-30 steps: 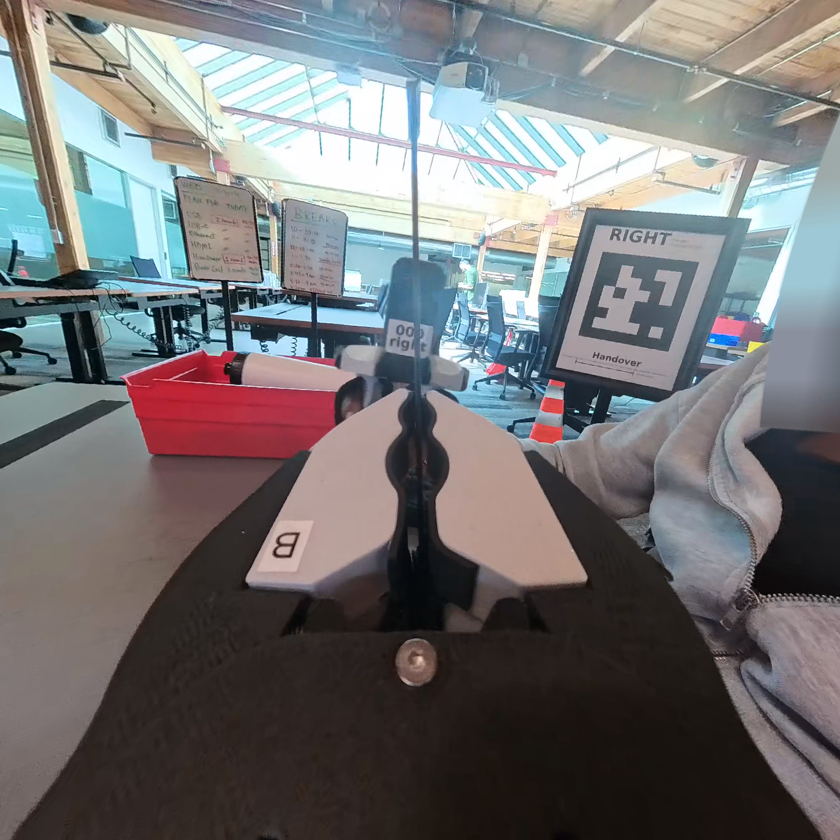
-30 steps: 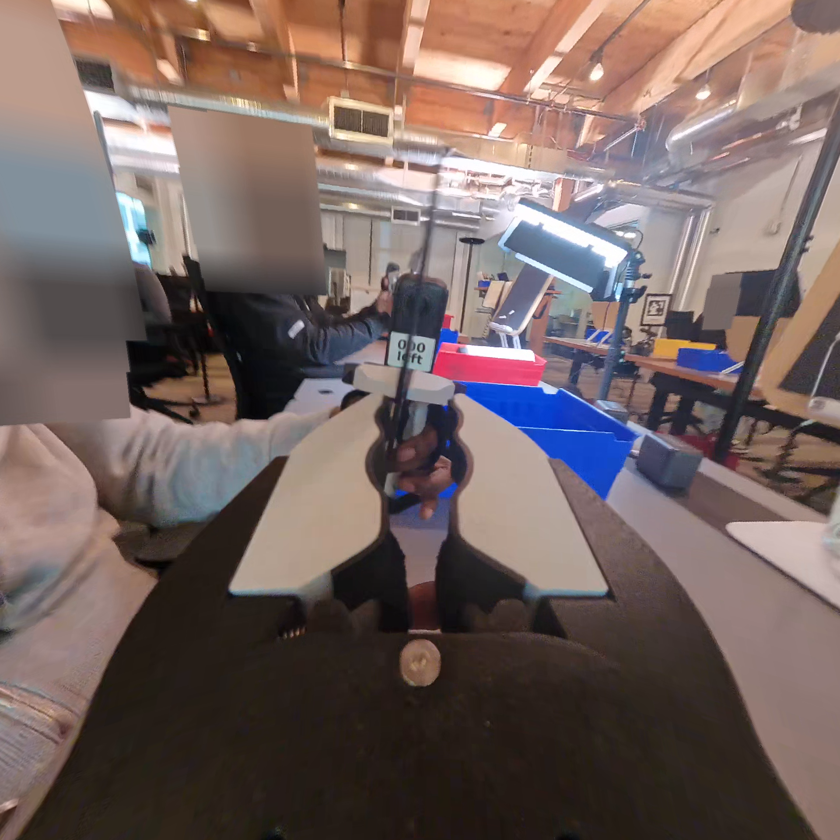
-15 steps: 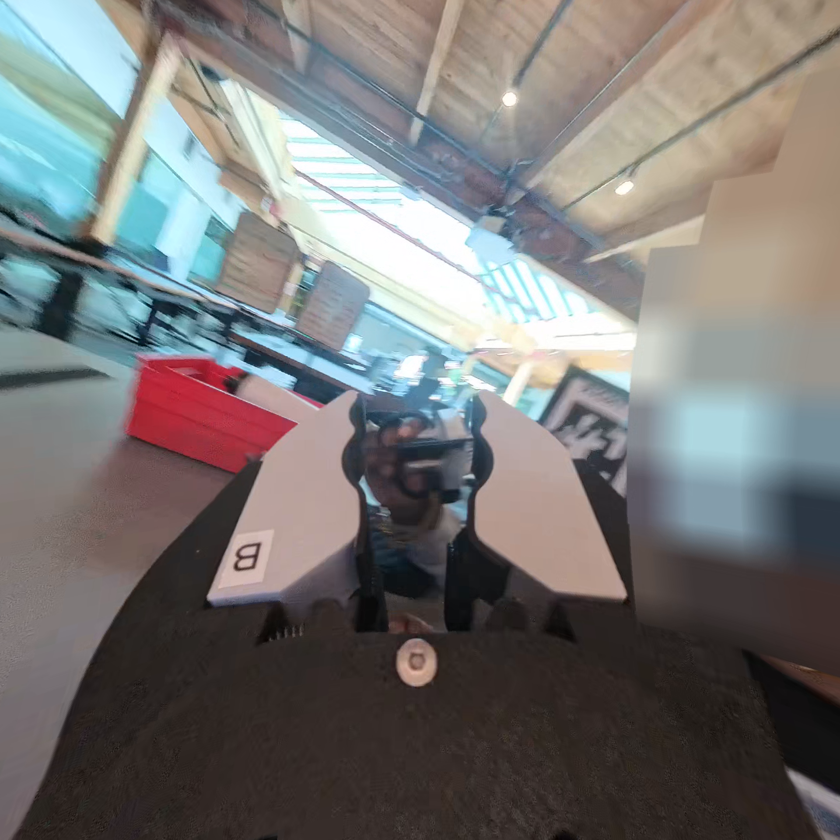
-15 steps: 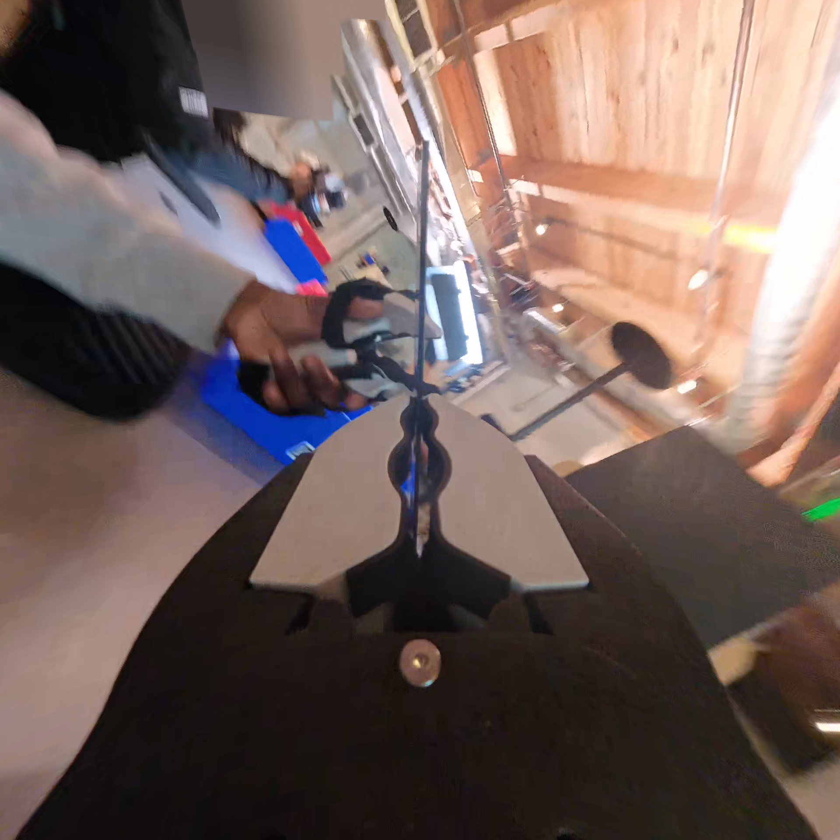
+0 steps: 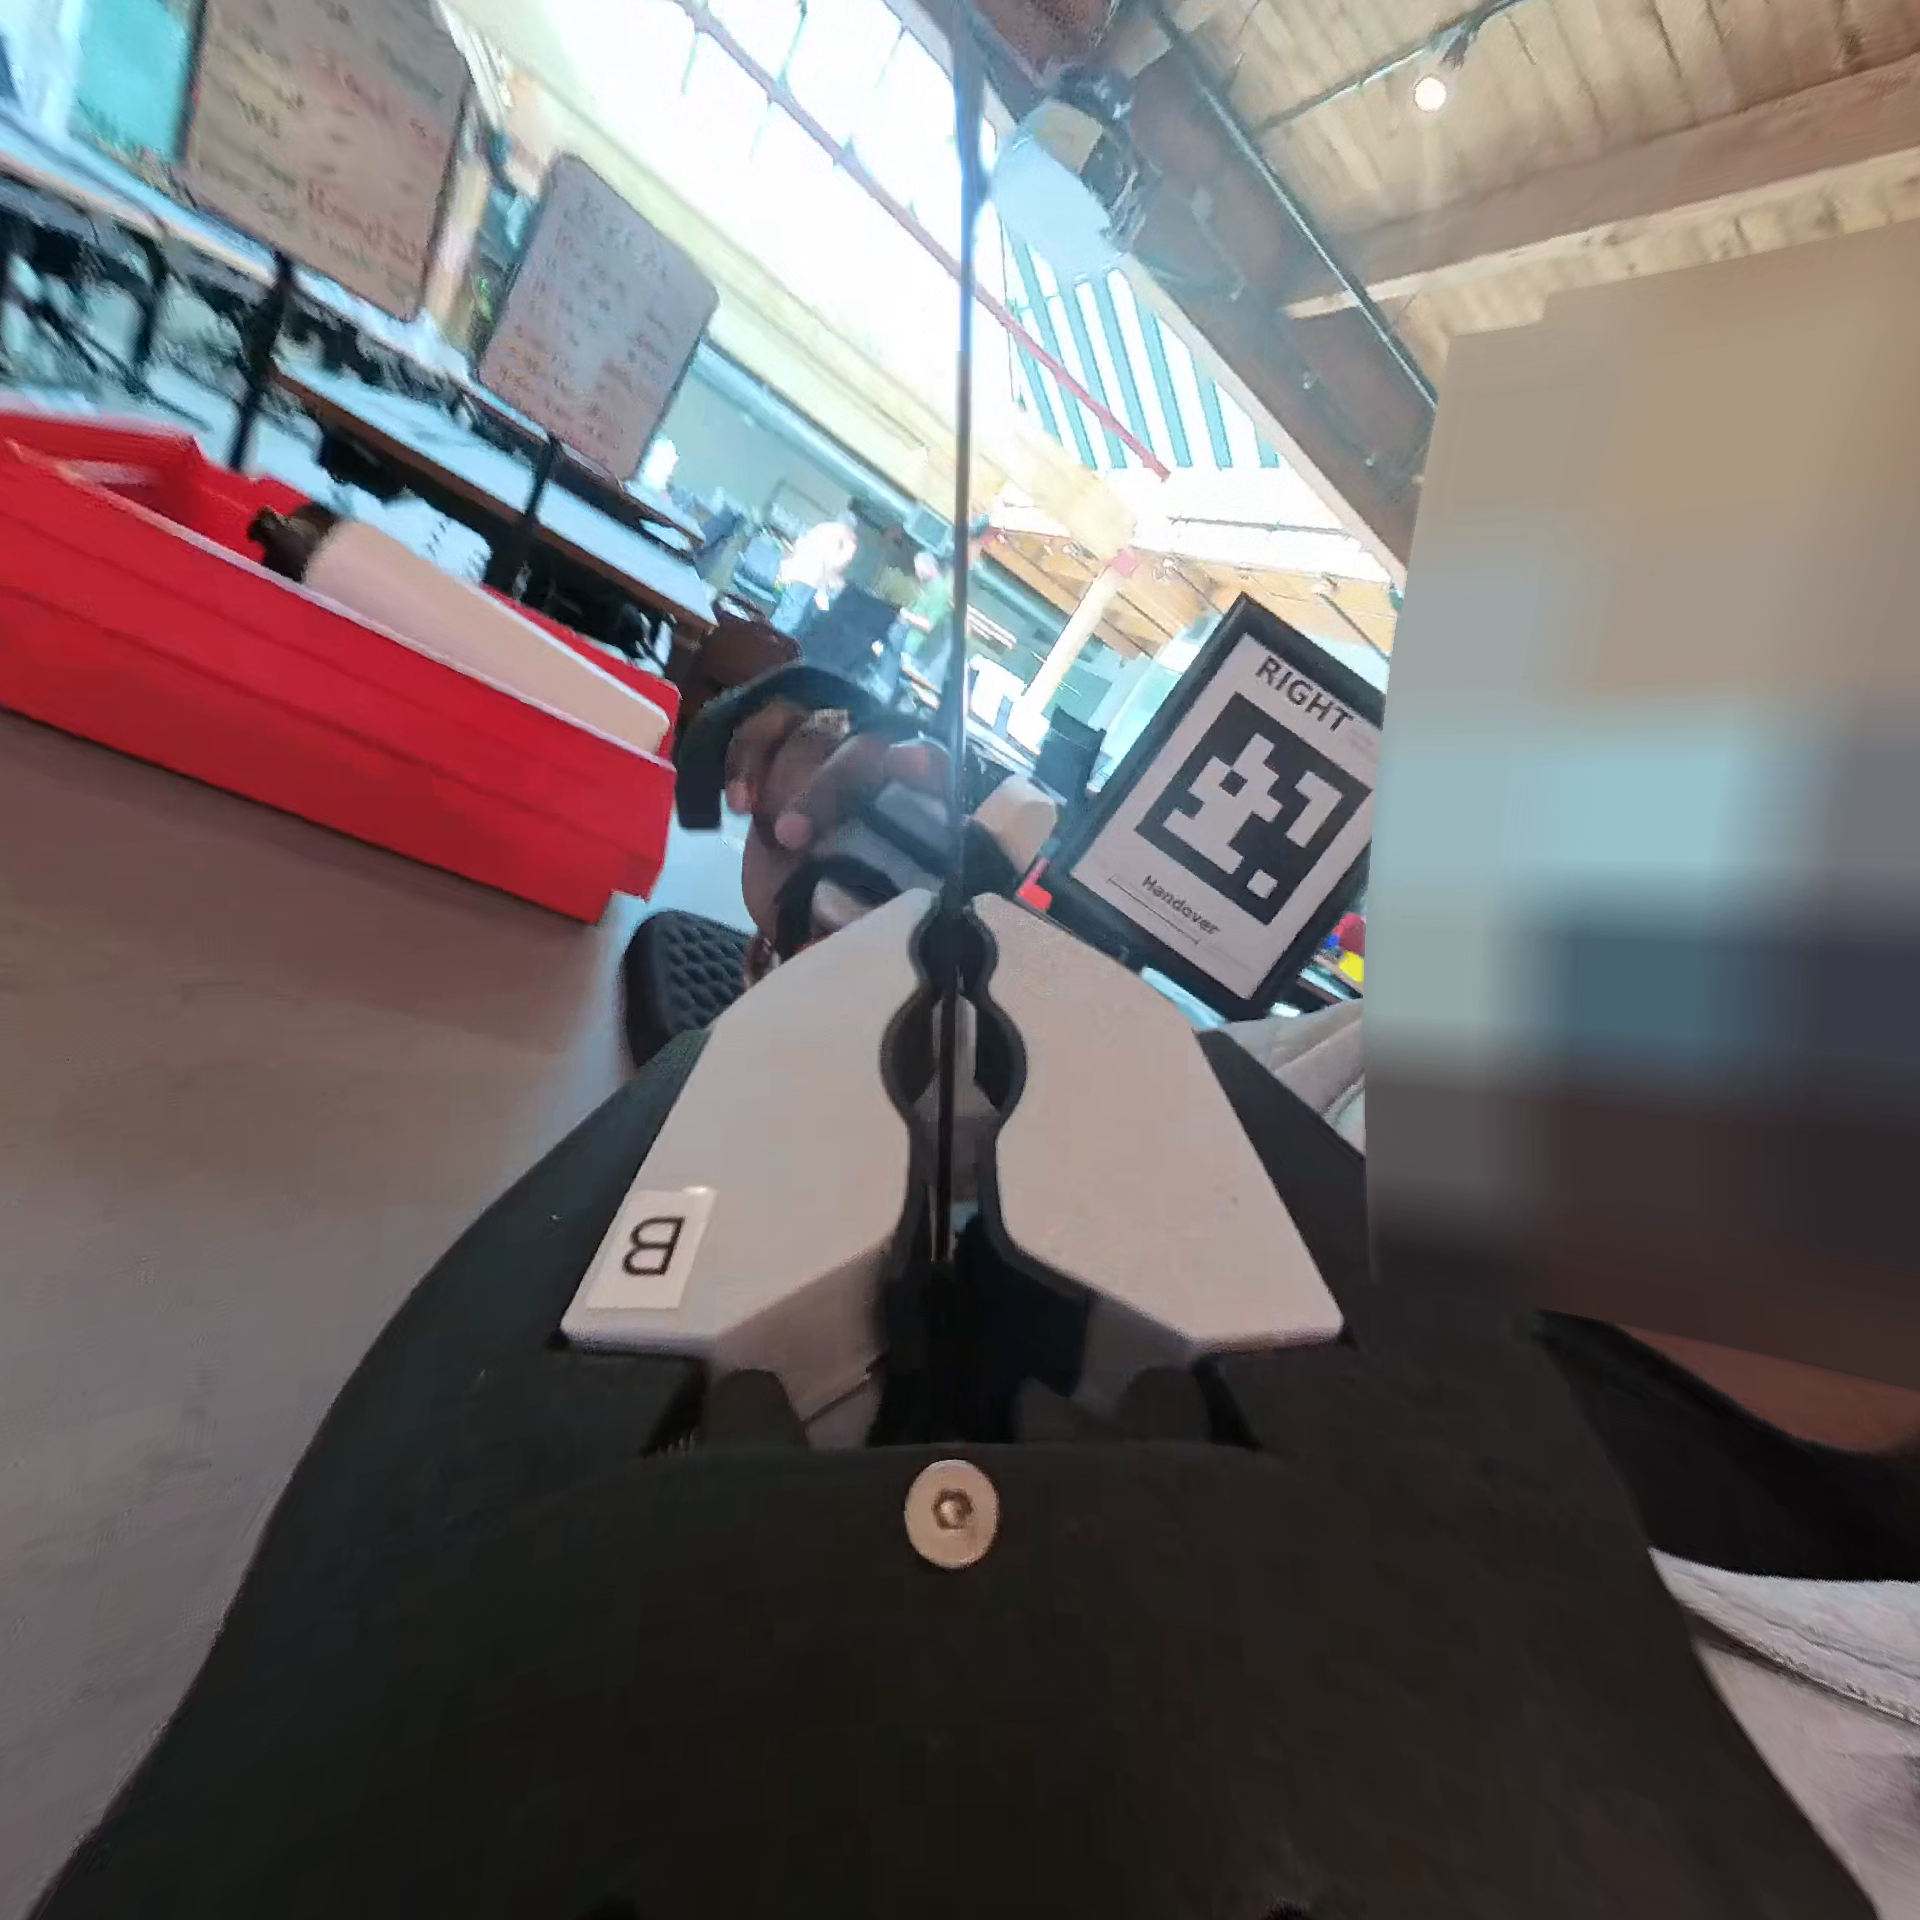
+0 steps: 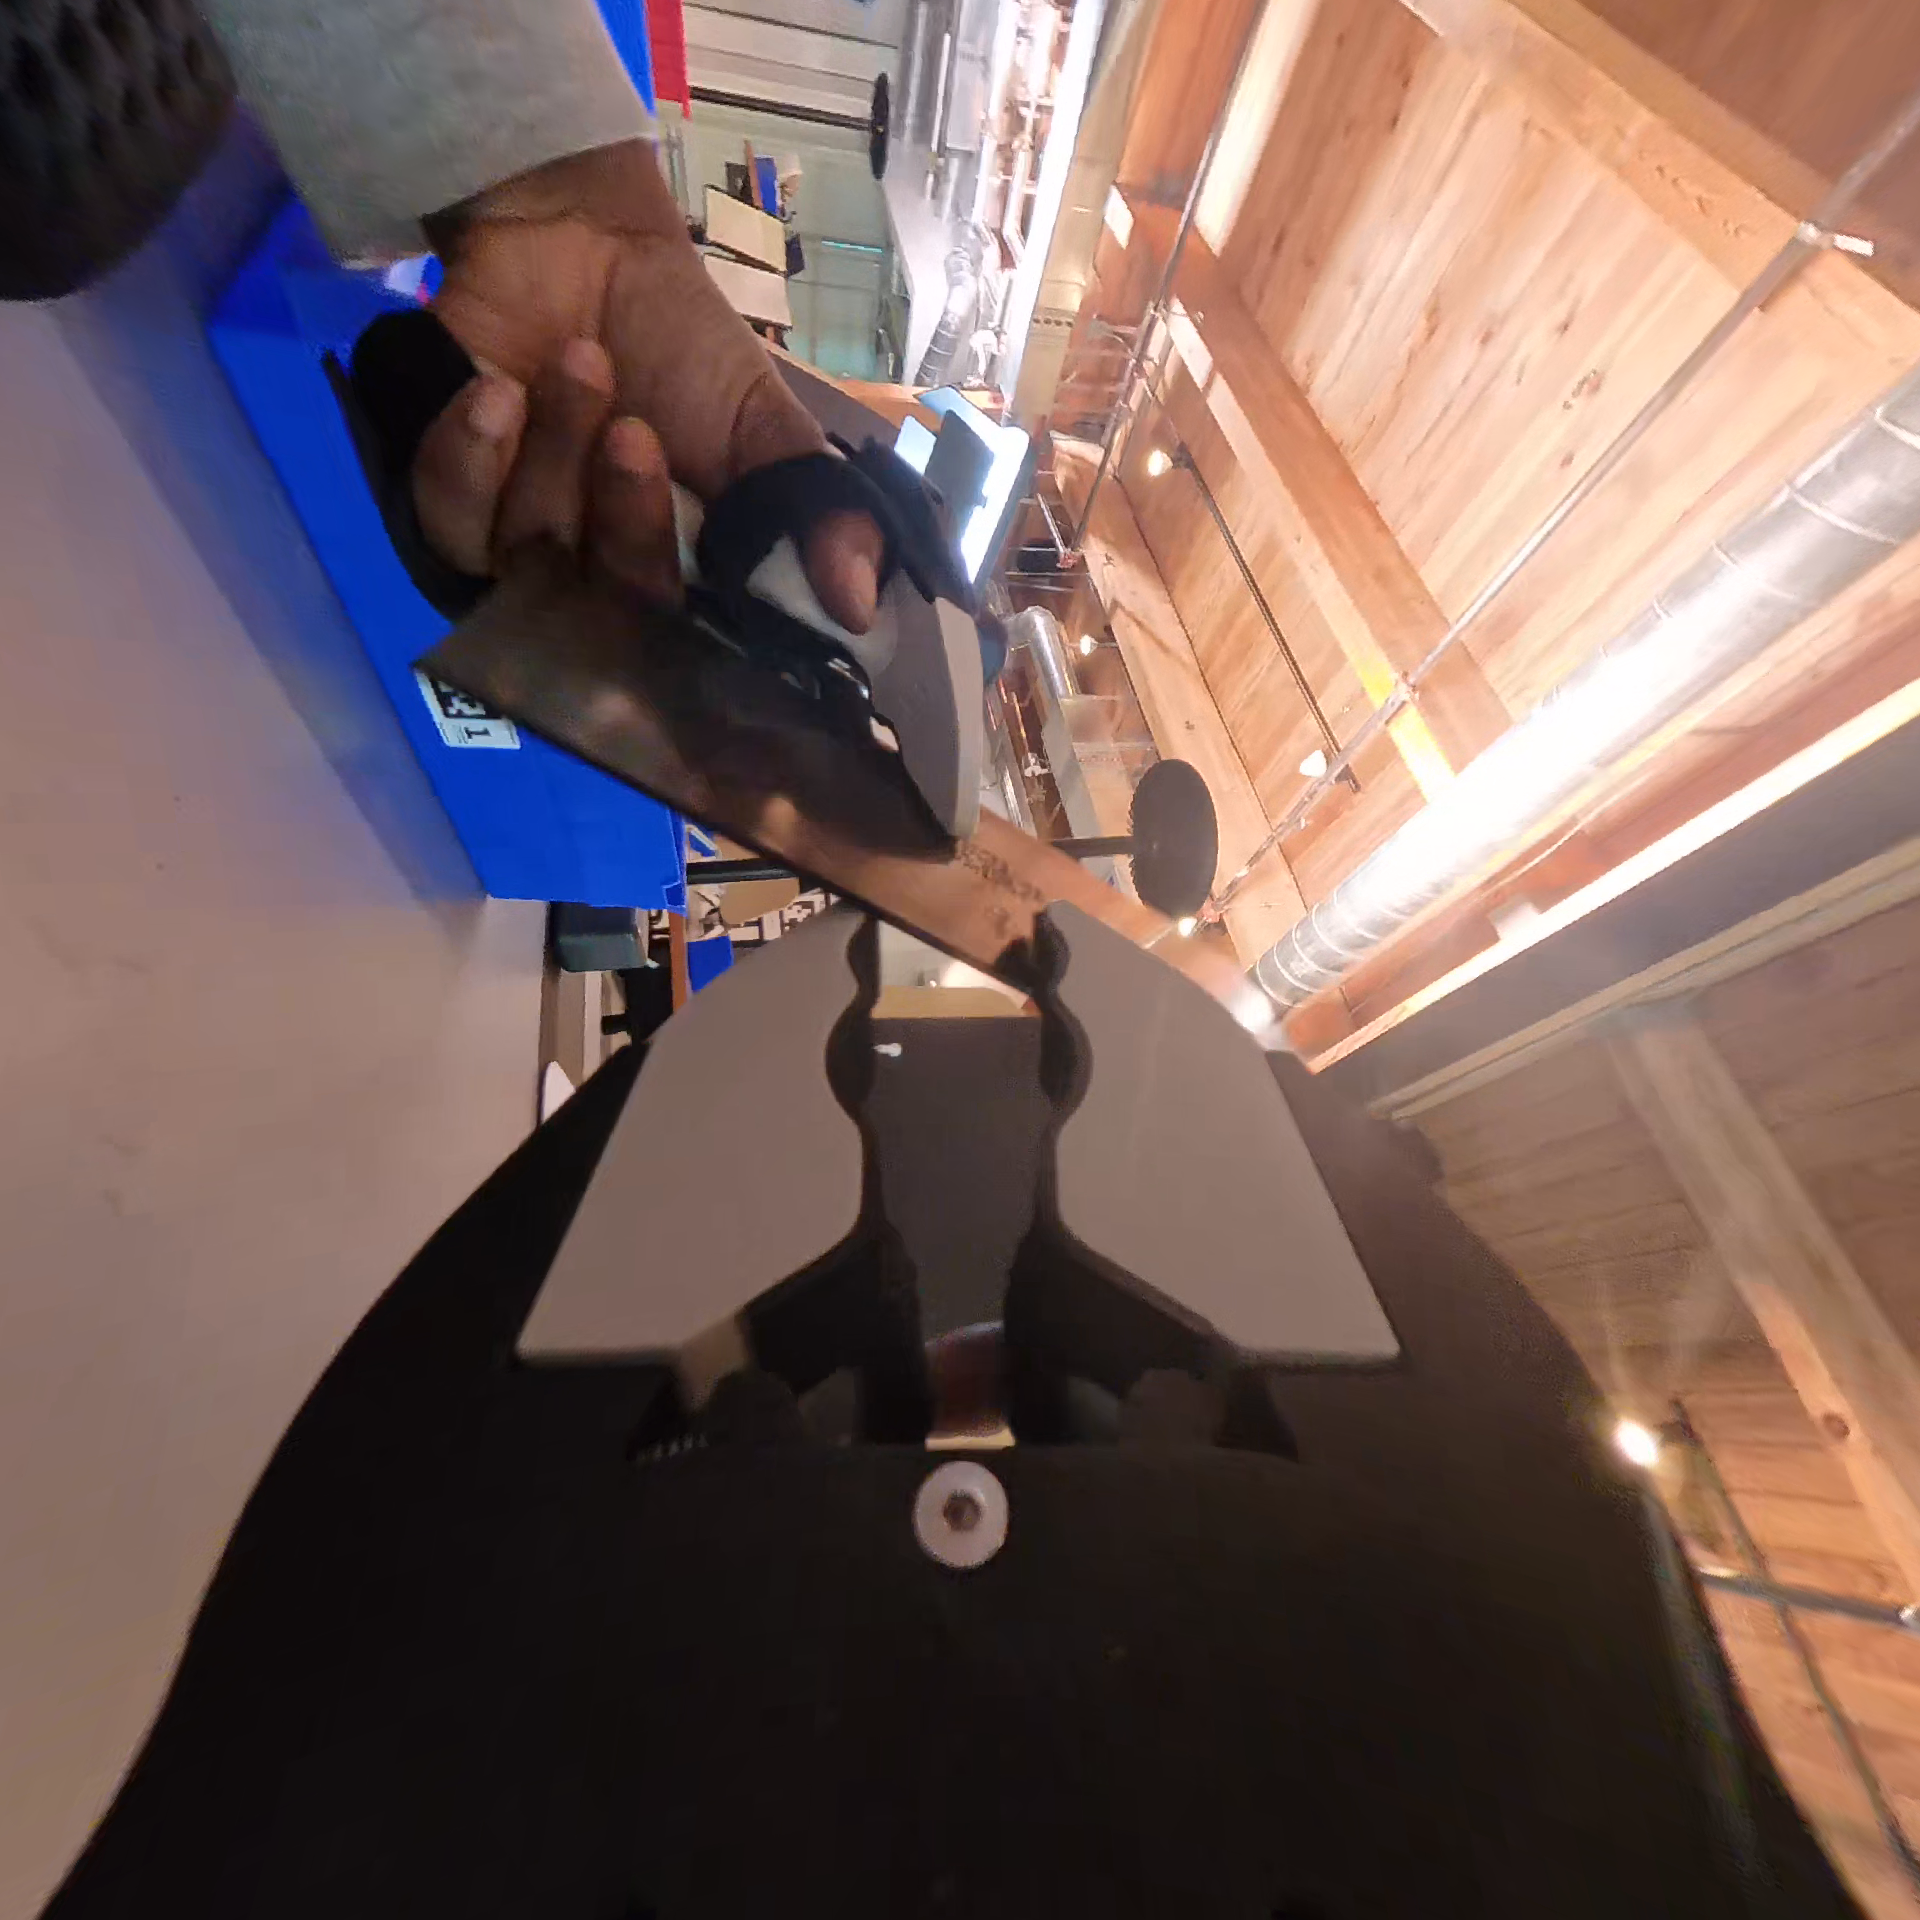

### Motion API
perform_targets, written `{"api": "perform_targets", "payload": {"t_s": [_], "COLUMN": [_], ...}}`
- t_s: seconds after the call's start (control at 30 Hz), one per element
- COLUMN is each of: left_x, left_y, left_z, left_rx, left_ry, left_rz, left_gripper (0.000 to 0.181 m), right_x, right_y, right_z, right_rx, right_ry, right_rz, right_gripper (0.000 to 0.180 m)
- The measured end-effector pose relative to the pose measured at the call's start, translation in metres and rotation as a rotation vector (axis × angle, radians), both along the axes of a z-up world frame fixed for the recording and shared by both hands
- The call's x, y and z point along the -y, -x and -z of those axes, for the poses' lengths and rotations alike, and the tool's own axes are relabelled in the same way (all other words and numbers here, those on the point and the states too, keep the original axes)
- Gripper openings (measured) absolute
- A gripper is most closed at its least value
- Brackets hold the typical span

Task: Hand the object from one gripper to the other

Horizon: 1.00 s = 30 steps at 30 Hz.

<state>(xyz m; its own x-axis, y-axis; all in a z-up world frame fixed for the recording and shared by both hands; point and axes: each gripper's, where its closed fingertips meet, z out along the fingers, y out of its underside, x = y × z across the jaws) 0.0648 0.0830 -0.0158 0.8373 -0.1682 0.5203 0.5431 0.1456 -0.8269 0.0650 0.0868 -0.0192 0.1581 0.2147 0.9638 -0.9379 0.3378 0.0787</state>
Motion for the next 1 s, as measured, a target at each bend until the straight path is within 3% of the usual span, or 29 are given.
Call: {"api": "perform_targets", "payload": {"t_s": [0.03, 0.17, 0.23, 0.33, 0.43, 0.53, 0.63, 0.73, 0.87, 0.93, 1.0], "left_x": [0.002, 0.019, 0.03, 0.038, 0.032, 0.019, 0.007, -0.001, 0.001, 0.009, 0.019], "left_y": [0.001, 0.009, 0.011, 0.01, 0.006, 0.005, 0.003, -0.002, 0.005, 0.013, 0.016], "left_z": [-0.003, -0.024, -0.037, -0.043, -0.04, -0.028, -0.014, -0.008, -0.01, -0.016, -0.025], "left_rx": [-0.042, -0.241, -0.345, -0.532, -0.61, -0.625, -0.666, -0.687, -0.638, -0.587, -0.498], "left_ry": [-0.012, -0.09, -0.143, -0.133, -0.108, -0.038, 0.041, 0.07, 0.068, 0.045, -0.016], "left_rz": [-0.031, -0.206, -0.297, -0.401, -0.411, -0.376, -0.347, -0.311, -0.362, -0.411, -0.412], "left_gripper": [0.001, 0.001, 0.001, 0.001, 0.001, 0.001, 0.001, 0.001, 0.02, 0.043, 0.045], "right_x": [-0.001, -0.015, -0.025, -0.029, -0.024, -0.016, -0.004, 0.001, -0.002, -0.006, -0.012], "right_y": [0.002, 0.009, 0.017, 0.027, 0.022, 0.017, 0.009, 0.002, -0.005, -0.004, -0.004], "right_z": [-0.002, -0.021, -0.033, -0.037, -0.036, -0.029, -0.018, -0.014, -0.017, -0.021, -0.026], "right_rx": [0.024, 0.179, 0.359, 0.883, 1.49, 1.763, 1.699, 1.525, 1.321, 1.119, 0.839], "right_ry": [0.019, 0.161, 0.265, 0.345, 0.327, 0.267, 0.207, 0.19, 0.161, 0.188, 0.207], "right_rz": [-0.001, -0.048, -0.111, -0.33, -0.672, -0.824, -0.753, -0.683, -0.642, -0.569, -0.454], "right_gripper": [0.031, 0.039, 0.039, 0.04, 0.057, 0.065, 0.056, 0.004, 0.002, 0.001, 0.001]}}
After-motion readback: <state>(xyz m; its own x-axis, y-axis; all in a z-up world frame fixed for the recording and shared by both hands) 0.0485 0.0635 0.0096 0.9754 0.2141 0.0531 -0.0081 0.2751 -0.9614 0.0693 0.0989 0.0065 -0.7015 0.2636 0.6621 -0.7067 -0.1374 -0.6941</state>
